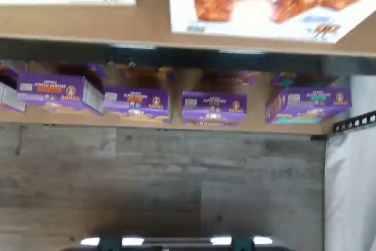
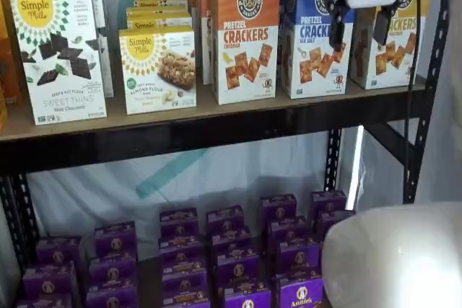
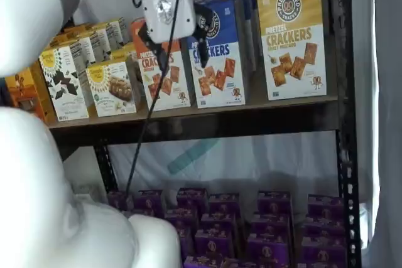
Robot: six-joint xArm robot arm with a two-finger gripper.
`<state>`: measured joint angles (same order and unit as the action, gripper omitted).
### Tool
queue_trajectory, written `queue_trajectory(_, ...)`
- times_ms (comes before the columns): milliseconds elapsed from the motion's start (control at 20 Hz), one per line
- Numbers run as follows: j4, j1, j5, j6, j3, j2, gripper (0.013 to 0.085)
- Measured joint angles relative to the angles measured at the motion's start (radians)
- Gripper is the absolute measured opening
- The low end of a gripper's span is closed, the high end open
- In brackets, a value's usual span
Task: Retrieve the yellow and white box located on the top shelf, the sixth one from the left
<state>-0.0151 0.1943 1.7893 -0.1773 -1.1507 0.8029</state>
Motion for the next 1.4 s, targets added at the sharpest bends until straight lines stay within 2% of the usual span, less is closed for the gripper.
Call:
queue_trajectory(600, -0.070, 0.271, -0.159, -0.255, -0.079, -0.148, 0.0850)
queue_trajectory(1050, -0.109, 0.392, -0.222, -0.369, -0.161, -0.238, 0.0850)
queue_trajectory(1400, -0.115, 0.434, -0.235, -0.406, -0.223, -0.292, 0.0850)
